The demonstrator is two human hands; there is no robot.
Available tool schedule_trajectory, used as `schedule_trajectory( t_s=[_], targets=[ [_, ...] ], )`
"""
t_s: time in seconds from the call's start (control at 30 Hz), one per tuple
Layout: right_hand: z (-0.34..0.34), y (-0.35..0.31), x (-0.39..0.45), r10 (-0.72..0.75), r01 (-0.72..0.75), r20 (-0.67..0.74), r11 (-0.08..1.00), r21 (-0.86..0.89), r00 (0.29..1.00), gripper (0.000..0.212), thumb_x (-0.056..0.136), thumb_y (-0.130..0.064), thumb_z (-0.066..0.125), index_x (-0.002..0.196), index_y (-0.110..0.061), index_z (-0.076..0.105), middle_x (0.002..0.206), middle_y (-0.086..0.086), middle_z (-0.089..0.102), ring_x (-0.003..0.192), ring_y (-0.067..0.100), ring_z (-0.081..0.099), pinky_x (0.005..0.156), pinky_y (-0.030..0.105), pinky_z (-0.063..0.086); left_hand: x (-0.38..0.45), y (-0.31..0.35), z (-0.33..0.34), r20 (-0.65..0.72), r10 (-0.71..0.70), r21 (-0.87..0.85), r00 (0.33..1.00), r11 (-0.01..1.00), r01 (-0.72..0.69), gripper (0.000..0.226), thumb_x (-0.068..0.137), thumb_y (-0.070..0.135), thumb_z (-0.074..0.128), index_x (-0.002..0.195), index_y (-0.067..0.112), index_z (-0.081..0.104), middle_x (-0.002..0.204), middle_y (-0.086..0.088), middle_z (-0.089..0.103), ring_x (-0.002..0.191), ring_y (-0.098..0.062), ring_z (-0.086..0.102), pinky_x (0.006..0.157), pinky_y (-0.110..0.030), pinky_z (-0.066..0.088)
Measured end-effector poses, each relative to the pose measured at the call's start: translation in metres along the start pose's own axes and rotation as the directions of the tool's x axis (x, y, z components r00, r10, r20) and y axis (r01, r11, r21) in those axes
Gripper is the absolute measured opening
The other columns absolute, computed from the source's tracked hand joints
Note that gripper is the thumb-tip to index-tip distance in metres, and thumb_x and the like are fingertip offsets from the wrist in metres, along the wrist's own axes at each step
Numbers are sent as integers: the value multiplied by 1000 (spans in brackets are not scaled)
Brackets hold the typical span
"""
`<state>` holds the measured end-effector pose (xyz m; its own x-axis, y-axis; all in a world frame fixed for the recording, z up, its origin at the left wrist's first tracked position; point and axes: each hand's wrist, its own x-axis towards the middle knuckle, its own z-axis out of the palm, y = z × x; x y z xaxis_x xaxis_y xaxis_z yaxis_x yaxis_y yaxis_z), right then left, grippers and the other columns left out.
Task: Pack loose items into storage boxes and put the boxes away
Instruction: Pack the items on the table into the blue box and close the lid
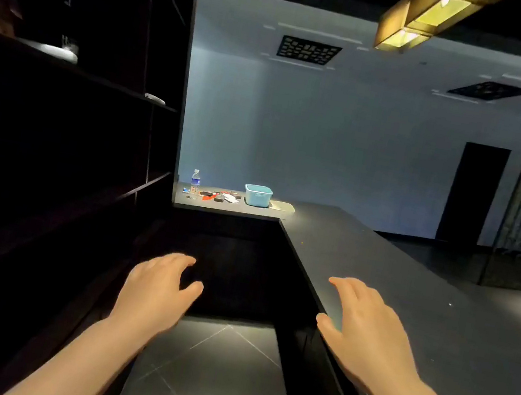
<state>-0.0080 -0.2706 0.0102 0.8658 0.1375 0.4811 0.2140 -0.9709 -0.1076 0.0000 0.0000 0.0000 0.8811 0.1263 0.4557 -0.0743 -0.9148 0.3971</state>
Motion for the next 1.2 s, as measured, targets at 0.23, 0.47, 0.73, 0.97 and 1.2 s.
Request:
schedule_trajectory(
  t_s=[0.23,0.47,0.73,0.97,1.2],
  targets=[
    [42,21,20,112,-121,100,989,89,989,51,95,-45,43,144,-33,31,144,-17,40,131,10,38,99,25,35,9,-42,45,95,-103,-32,990,994,106,47,93,44,49,137,29,44,140,13,47,124,-11,47,103,-31,39],
    [114,58,76,171,-197,151,963,185,974,45,94,-46,45,137,-33,42,126,-17,53,118,8,47,83,24,42,62,-56,114,104,-227,-32,968,972,231,44,92,44,49,134,32,46,138,14,48,124,-10,47,97,-32,43],
    [172,100,195,64,-92,142,976,196,988,49,95,-44,46,141,-30,38,137,-16,48,128,7,41,98,25,39,179,-29,179,42,-209,-17,977,978,210,43,92,44,49,133,32,47,137,13,48,125,-10,46,97,-32,43],
    [234,111,297,13,-60,202,973,225,979,47,94,-41,48,139,-29,41,131,-14,51,121,11,45,91,27,41,268,-33,233,60,-230,-17,971,973,231,44,92,42,50,134,29,47,138,10,49,126,-12,46,99,-33,41],
    [317,111,410,42,-105,294,974,202,955,52,94,-41,50,142,-28,37,136,-9,50,125,15,45,95,30,41,386,-73,299,112,-236,-15,965,971,239,42,93,44,48,133,32,47,134,10,52,122,-13,49,95,-33,43]
  ],
)
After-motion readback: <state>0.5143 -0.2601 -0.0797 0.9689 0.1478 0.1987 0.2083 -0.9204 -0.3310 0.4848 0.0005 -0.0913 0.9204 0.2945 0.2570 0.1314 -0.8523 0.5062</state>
